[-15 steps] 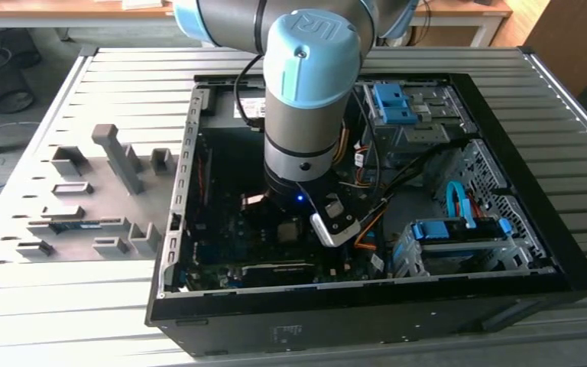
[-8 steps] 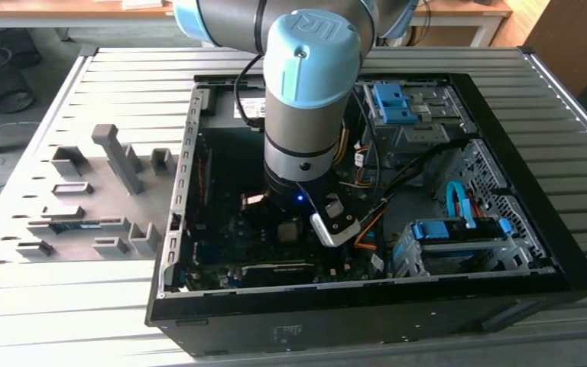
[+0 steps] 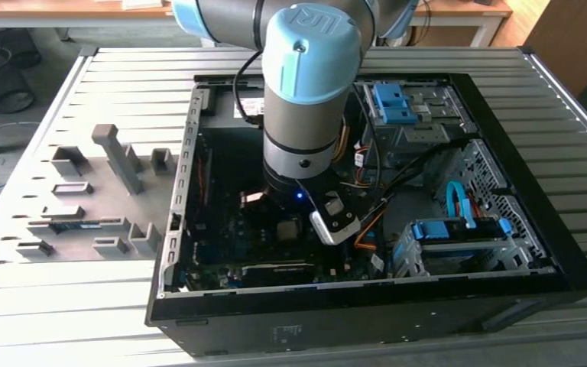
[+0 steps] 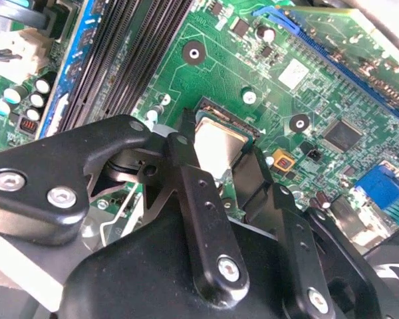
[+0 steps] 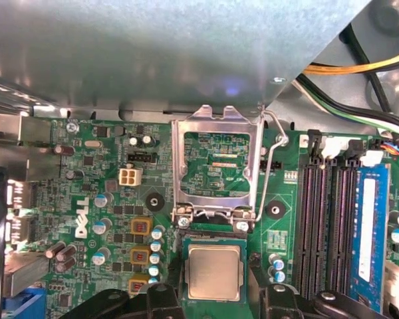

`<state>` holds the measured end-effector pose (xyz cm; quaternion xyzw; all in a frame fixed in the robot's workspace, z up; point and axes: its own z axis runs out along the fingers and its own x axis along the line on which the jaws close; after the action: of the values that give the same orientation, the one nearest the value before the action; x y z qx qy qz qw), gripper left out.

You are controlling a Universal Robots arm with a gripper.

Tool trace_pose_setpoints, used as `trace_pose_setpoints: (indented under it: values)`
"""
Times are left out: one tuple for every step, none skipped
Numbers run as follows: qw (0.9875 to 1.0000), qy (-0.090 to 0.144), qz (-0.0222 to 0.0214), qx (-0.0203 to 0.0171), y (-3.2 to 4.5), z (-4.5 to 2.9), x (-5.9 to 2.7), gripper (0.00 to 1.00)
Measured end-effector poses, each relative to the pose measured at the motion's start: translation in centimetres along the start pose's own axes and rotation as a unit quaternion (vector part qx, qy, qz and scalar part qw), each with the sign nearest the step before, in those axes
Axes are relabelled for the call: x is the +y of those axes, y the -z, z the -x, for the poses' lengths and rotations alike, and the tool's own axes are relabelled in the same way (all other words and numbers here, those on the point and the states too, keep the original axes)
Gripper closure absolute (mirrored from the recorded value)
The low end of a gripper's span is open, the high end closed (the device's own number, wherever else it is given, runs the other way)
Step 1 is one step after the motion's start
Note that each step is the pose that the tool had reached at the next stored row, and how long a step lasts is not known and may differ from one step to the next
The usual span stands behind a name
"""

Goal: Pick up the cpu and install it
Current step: 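Place the cpu into insertion slot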

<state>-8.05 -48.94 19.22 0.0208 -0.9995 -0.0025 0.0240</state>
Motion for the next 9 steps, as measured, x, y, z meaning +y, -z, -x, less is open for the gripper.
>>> trace_pose_setpoints:
  values:
    - [1.0,0.0,-0.0001,0.0,0.01,-0.02,-0.03,0.53]
    - [1.0,0.0,-0.0002,0.0,0.01,-0.03,-0.05,0.53]
    - [1.0,0.0,-0.0004,0.0,0.01,-0.05,-0.07,0.53]
    - [1.0,0.0,-0.0014,0.0,0.01,-0.08,-0.07,0.53]
    - [1.0,0.0,-0.0033,0.0002,0.01,-0.12,-0.07,0.53]
    - [1.0,0.0,-0.0051,0.0003,0.02,-0.13,-0.08,0.53]
    - [1.0,0.0,-0.0067,0.0003,0.0,-0.14,-0.06,0.53]
    - [1.0,0.0,-0.0083,0.0003,-0.01,-0.16,-0.04,0.53]
    - [1.0,-0.001,-0.0099,0.0004,-0.03,-0.2,-0.04,0.53]
